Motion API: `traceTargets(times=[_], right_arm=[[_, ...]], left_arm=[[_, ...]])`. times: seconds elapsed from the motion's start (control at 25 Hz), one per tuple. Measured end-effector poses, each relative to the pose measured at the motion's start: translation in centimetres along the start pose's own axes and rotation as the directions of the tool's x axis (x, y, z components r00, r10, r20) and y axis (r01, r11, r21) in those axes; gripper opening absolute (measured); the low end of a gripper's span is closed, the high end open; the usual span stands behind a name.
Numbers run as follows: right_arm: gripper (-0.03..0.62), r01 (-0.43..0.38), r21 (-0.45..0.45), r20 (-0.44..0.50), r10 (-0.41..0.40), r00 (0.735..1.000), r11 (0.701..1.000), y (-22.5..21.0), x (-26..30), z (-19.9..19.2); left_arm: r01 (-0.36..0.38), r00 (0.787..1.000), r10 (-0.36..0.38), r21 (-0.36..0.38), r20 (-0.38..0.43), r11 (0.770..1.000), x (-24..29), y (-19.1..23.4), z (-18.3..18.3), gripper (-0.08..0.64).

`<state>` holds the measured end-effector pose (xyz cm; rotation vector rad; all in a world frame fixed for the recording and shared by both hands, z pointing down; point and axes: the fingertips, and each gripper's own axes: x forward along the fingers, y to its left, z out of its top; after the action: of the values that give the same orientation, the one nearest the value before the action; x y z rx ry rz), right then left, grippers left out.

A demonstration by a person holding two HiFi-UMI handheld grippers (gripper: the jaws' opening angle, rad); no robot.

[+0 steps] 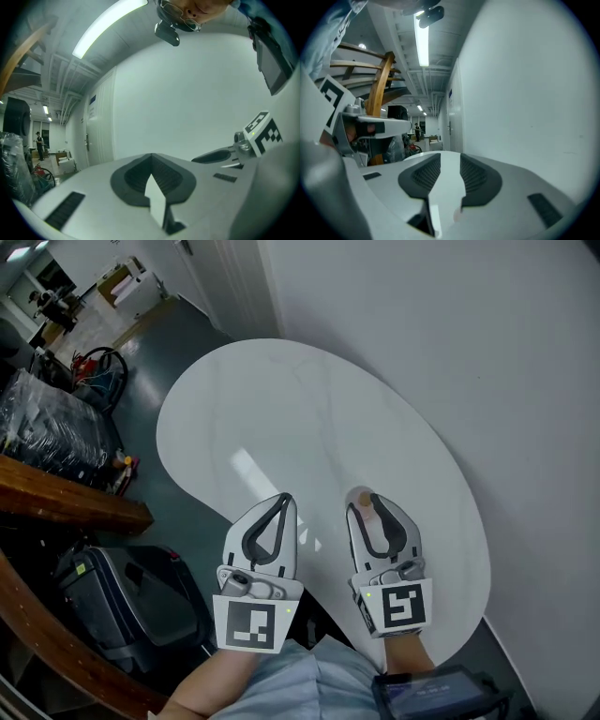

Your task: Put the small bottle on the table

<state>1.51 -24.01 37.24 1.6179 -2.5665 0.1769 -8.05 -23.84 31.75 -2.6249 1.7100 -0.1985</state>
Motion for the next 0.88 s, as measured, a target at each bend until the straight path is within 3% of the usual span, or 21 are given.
traceTargets(times=[0.16,0.4,0.88], right_arm=[[0.024,-0.019,0.004,0.063,0.019,0.998,1.000,0.8,-1.3,3.4],[0.002,0.005,-0.039,0.112,0.000,0.994,0.999,1.0,-2.7,6.2],[0.000,0.029,-0.081,0.132,-0.018,0.991,0.996,0.8,-3.8,7.1]], left_arm=[[0.020,0.996,-0.021,0.014,0.085,1.000,-0.3,-1.4,3.0,0.000],[0.035,0.984,-0.038,0.021,0.175,0.999,-0.9,-2.8,6.1,0.000],[0.035,0.979,-0.041,0.033,0.198,0.999,-1.5,-3.5,6.6,0.000]])
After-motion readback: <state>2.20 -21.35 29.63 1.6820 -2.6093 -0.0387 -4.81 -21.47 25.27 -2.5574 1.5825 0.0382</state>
